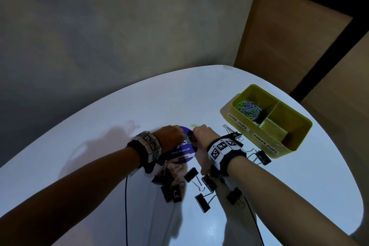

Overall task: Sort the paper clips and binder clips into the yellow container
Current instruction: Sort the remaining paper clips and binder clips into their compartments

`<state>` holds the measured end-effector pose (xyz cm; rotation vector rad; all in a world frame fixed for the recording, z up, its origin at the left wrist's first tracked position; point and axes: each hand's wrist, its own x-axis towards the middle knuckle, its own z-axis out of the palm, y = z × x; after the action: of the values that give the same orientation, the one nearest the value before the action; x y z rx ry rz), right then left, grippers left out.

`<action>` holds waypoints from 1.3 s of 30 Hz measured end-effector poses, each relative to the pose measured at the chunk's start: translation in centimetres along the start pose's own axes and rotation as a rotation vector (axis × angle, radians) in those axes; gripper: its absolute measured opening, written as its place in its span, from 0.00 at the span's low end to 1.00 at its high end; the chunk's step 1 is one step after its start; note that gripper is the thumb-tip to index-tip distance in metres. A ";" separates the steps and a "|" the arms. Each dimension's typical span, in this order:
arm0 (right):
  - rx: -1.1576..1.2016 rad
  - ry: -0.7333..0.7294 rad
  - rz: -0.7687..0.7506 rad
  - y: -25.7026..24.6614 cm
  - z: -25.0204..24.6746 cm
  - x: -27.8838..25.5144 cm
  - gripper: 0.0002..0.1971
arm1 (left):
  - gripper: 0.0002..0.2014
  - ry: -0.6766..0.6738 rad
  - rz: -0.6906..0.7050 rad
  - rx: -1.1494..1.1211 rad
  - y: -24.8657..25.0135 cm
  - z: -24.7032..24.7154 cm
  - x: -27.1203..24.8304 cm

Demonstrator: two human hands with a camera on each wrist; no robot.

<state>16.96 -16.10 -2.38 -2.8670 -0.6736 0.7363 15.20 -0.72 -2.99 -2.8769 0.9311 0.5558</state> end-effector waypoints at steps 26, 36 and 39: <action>0.041 0.142 0.015 2.0 -0.4 3.6 0.11 | 0.06 0.045 -0.127 -0.392 0.0 -1.1 1.1; -0.104 0.003 -0.039 1.9 -0.6 3.3 0.11 | 0.12 0.021 -0.138 -0.231 2.4 -0.5 3.3; -0.130 -0.003 -0.039 2.2 -0.2 2.9 0.09 | 0.11 0.015 -0.146 -0.199 2.5 -0.4 3.1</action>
<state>20.18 -16.74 -3.91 -2.9599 -0.8047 0.7164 16.27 -4.53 -3.60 -3.0962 0.6960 0.6483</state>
